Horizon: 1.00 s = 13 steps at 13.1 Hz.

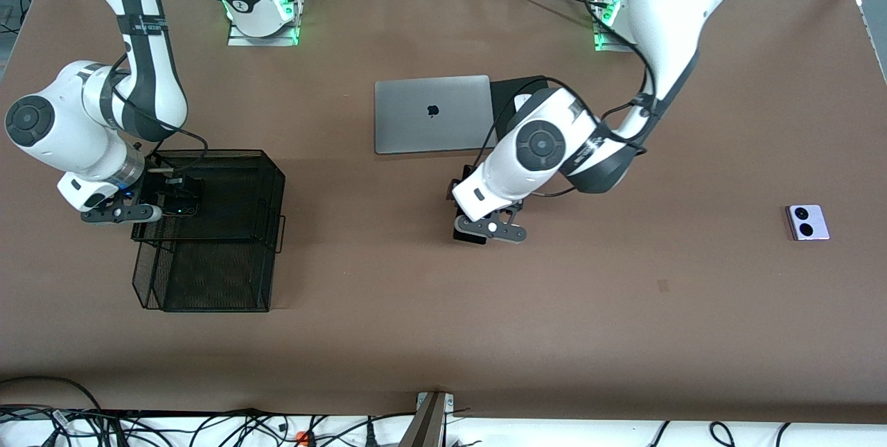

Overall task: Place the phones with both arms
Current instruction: 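Drop the flip phone into the basket while the left gripper carries the tall phone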

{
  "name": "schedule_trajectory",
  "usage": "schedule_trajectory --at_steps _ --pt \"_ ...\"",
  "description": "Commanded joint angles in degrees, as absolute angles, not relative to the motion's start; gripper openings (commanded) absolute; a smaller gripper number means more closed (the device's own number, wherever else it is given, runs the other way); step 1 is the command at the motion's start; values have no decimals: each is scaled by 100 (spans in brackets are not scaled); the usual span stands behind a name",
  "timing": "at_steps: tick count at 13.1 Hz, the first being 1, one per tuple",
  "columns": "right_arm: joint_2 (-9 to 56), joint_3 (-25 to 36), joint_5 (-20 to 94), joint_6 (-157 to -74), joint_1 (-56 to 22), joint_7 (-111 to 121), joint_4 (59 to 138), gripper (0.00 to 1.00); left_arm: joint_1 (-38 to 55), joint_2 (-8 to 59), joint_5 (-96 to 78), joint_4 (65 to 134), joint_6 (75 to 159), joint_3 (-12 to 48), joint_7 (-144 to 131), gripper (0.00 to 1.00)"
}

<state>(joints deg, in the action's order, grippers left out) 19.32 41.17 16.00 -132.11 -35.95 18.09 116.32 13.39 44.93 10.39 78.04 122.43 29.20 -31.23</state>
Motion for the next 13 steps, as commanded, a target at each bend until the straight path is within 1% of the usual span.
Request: schedule_trajectory --at_steps 1,4,5,7,10,11,12,13 --pt "1881 4087 1731 -12965 -3542 1907 11321 100 2072 4745 1099 7576 12584 2305 -3357 20" --pt "1829 4104 1723 -12132 -3524 1855 10759 100 2758 5044 1099 7576 12937 1698 -3717 21" --pt "1793 4131 1723 -11885 -3533 1811 10593 100 2899 5097 1099 7576 12998 1583 -3787 21" --pt "1758 4279 1723 -11201 -3542 1784 10189 100 3058 5203 1107 7594 13121 1416 -3998 25" --pt "1714 4385 1635 -10216 -3551 1522 9521 100 3260 5335 1352 7620 13307 1222 -4262 25" --pt "1714 4386 1565 -9926 -3559 1364 9301 100 3261 5370 1362 7620 13315 1222 -4393 28" --pt "1714 4386 1390 -9697 -3586 1171 9099 100 3261 5405 1362 7611 13315 1222 -4455 36" --pt "1714 4377 1267 -9468 -3612 978 8897 100 3269 5397 1362 7620 13315 1222 -4456 92"
